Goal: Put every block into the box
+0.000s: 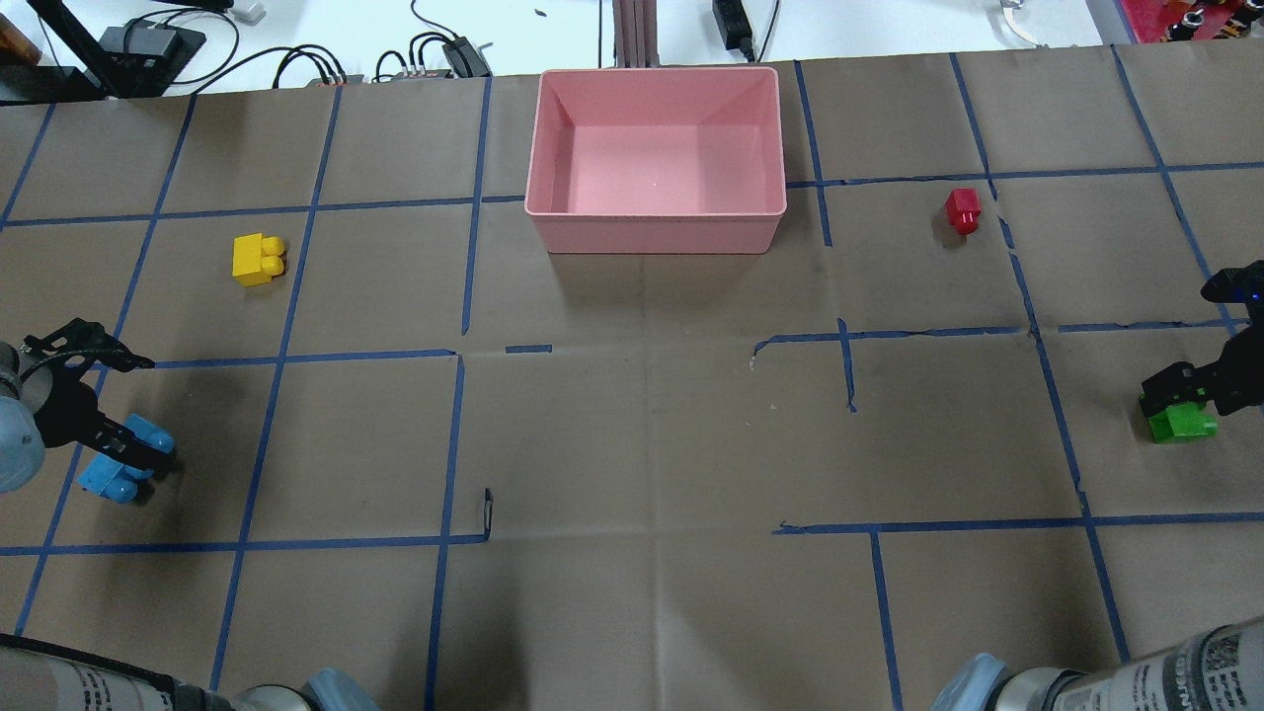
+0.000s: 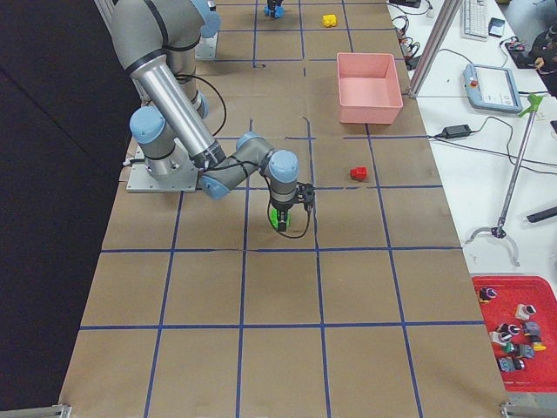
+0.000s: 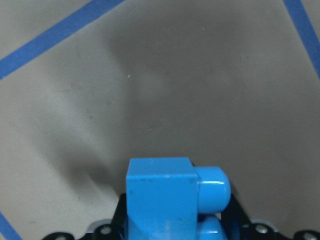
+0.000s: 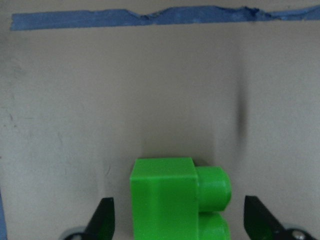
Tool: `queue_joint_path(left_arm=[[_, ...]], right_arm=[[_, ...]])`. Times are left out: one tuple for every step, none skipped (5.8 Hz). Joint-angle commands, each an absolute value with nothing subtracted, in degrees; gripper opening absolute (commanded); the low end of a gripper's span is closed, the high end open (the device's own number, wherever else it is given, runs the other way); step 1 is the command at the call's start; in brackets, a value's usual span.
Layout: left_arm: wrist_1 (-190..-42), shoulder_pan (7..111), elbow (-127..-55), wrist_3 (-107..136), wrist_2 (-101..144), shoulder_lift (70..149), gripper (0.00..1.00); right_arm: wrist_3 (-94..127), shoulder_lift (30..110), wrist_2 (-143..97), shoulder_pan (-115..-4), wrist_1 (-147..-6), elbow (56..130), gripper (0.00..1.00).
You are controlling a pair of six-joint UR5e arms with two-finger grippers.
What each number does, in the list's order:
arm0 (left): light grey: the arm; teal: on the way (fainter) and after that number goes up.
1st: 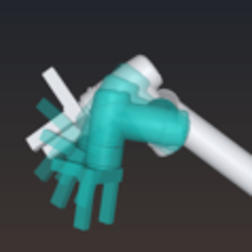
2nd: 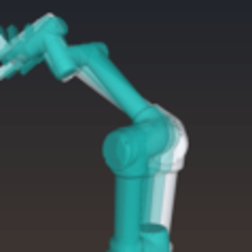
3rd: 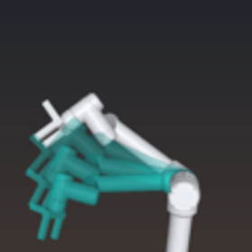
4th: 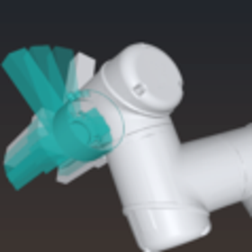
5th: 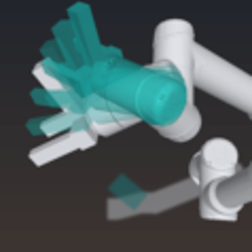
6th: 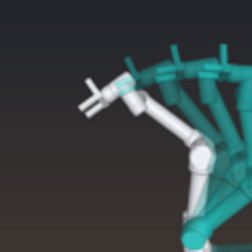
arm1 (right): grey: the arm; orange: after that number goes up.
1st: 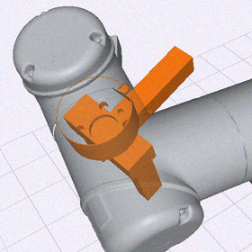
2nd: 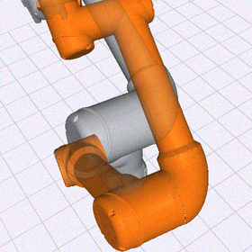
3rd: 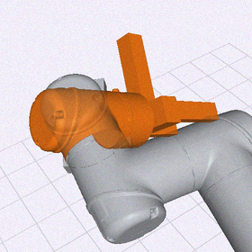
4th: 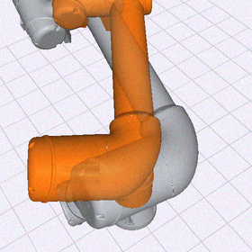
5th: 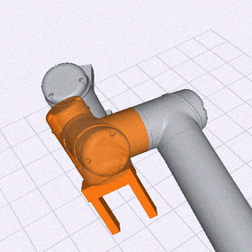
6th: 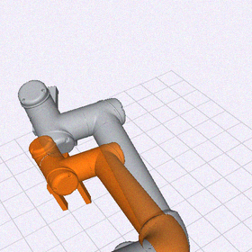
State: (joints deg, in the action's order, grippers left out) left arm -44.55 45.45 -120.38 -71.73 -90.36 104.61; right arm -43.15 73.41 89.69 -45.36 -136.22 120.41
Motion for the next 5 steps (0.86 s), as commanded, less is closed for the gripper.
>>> queue_joint_path(left_arm=[[-45.09,49.8,-113.07,-60.63,-90.18,103.54,0.21],[-47.0,55.92,-108.33,-52.29,-90.09,103.97,0.21],[-53.29,62.69,-101.15,-40.2,-89.65,104.93,0.21],[-60.22,68.23,-92.37,-28.07,-87.56,107.46,0.21],[-64.12,74.82,-82.8,-18.29,-83.88,112.1,0.22]], right_arm=[[-42.98,73.56,90.0,-45.35,-135.53,120.41,0.59],[-42.98,73.91,90.35,-45.35,-135.35,120.41,0.34],[-43.07,75.13,91.83,-45.35,-134.31,119.71,0.26],[-42.98,77.41,92.02,-45.44,-129.08,118.66,0.11],[-43.15,80.91,91.06,-45.87,-121.89,114.91,0.08]])
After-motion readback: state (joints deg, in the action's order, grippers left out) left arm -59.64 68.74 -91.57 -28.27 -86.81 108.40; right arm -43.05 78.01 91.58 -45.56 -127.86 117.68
